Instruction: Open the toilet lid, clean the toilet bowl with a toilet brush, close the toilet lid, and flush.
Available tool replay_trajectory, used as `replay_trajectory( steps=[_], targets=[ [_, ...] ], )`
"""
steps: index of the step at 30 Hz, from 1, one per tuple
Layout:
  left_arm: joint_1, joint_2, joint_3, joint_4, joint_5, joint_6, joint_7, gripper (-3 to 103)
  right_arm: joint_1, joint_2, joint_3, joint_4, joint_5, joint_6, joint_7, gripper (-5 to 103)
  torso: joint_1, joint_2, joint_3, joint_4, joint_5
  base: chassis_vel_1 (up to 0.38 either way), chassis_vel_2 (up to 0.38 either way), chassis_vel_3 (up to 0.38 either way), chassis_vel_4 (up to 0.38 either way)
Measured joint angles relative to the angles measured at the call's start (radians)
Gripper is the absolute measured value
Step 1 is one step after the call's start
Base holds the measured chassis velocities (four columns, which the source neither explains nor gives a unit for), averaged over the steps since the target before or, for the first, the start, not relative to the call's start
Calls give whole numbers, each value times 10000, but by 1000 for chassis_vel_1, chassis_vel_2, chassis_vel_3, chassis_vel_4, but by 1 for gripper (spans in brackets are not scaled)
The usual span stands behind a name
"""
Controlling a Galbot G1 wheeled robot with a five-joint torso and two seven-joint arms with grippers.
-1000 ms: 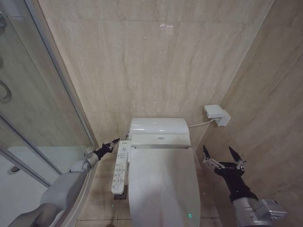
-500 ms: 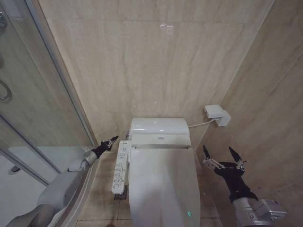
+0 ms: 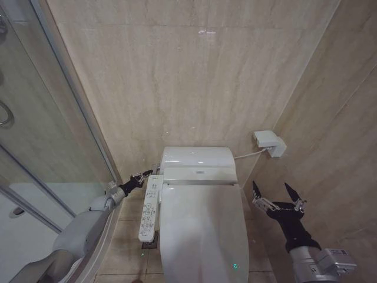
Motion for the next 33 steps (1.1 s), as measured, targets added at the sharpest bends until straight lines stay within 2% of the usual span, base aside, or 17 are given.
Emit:
replay_trajectory(
  steps=[33],
  targets=[
    [-94,-188,66,336,-39,218,335,0,0,0,1,0,0,0,0,100,0,0,-1,0,0,0,0,0,0]
  ],
)
